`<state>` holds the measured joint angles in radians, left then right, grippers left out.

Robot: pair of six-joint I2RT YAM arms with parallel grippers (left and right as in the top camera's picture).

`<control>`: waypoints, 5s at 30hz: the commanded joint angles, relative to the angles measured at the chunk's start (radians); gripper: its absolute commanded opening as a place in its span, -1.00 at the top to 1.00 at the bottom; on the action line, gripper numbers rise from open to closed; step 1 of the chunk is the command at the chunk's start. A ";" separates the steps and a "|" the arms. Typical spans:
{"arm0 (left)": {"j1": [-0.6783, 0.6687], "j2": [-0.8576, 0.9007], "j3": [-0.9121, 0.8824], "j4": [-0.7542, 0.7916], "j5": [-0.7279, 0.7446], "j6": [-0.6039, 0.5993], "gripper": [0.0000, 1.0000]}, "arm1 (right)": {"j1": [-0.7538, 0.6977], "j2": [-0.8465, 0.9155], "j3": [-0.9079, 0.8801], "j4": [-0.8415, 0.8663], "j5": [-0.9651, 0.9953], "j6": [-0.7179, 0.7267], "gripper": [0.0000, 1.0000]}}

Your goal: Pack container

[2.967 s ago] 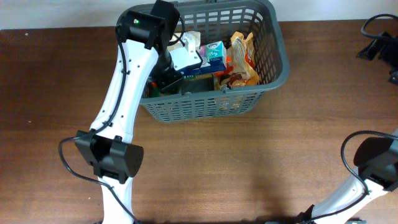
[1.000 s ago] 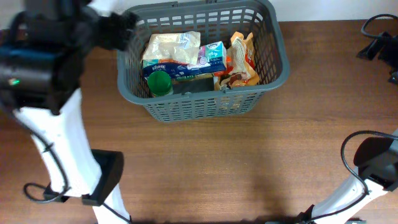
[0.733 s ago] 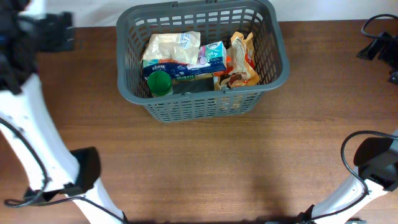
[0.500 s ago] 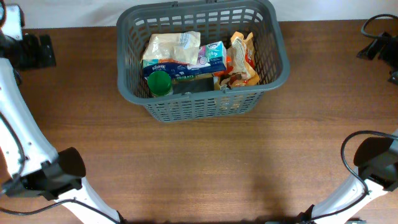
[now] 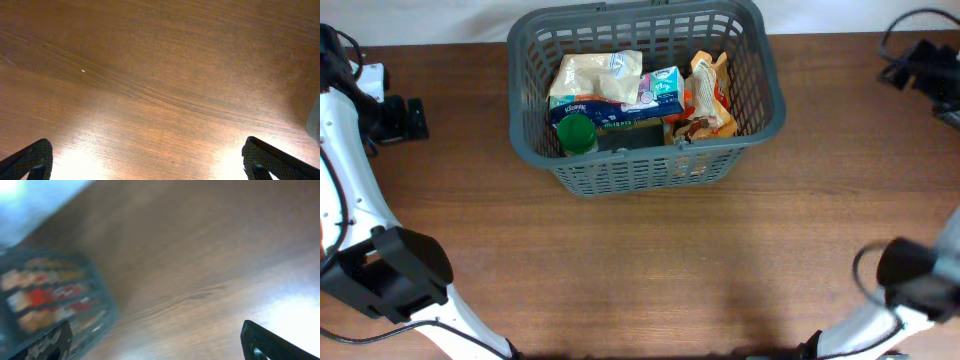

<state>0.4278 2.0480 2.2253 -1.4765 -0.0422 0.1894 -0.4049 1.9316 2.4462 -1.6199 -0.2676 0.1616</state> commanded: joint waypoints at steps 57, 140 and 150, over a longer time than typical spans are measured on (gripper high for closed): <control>0.005 0.001 -0.012 0.003 -0.010 -0.001 -0.99 | 0.267 -1.928 -2.334 1.294 0.369 -0.076 -0.98; -0.500 -2.043 -2.214 1.414 0.241 -0.156 -0.99 | 0.267 -1.928 -2.340 1.270 0.370 -0.076 -0.98; -0.500 -2.043 -2.214 1.414 0.241 -0.156 -0.98 | 0.267 -1.928 -2.340 1.269 0.370 -0.076 -0.97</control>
<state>-0.0666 0.0154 0.0174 -0.0635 0.1841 0.0437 -0.1429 0.0139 0.1127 -0.3504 0.0898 0.0940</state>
